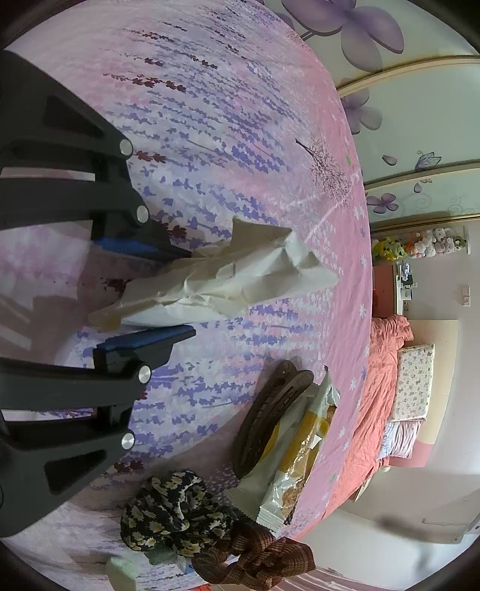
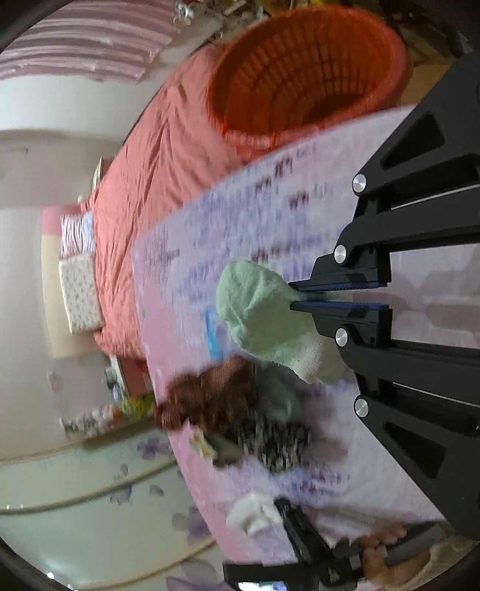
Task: Collect trash
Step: 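Grasp the white tissue paper with the left tool while the right tool grasps the mint-green cloth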
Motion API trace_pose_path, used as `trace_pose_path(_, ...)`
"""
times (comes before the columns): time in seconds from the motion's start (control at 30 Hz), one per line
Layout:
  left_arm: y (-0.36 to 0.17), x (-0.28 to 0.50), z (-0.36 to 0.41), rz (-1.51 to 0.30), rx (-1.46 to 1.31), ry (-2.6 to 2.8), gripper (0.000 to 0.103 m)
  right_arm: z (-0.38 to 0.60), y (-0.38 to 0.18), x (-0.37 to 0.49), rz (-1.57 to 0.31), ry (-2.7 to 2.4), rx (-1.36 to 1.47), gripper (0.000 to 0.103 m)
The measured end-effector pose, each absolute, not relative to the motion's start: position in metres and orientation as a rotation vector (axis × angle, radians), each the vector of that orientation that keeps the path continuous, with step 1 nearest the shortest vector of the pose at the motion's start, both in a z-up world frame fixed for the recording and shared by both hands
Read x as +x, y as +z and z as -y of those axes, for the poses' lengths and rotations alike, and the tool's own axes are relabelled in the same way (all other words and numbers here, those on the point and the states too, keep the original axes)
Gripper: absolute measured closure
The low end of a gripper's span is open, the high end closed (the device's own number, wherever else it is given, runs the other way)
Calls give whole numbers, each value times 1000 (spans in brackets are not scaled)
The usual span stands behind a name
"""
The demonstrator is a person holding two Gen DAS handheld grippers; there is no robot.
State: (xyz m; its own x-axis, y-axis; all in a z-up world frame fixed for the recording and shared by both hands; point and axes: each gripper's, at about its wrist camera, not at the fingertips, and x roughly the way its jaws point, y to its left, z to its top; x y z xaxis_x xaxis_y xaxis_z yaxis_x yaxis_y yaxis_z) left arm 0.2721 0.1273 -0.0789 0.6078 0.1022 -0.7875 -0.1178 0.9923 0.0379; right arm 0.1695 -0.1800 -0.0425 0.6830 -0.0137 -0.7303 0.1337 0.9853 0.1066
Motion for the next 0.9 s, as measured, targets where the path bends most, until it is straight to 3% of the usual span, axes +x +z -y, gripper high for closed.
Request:
trace_pose_path(0.1,-79,272,-127,-909,-18,128,67,186,-49,173,-840,-36,195,90)
trace_pose_path(0.13,-79,272,-127,-909,-18,128,67,185,-51,174,-841,-22,199,75)
trace_pose_path(0.17,-79,272,-127,-909,-18,128,66,185,-52,175,-836,-14,201,53)
trace_pose_path(0.23,-79,272,-127,-909,-18,127,66,182,-51,174,-812,-11,200,35)
trace_pose_path(0.7,-79,272,-127,-909,-18,127,66,161,-70,200,-880,29,157,31)
trace_pose_path(0.9,-79,272,-128,-909,-18,127,66,159,-78,202,-907,39,159,55)
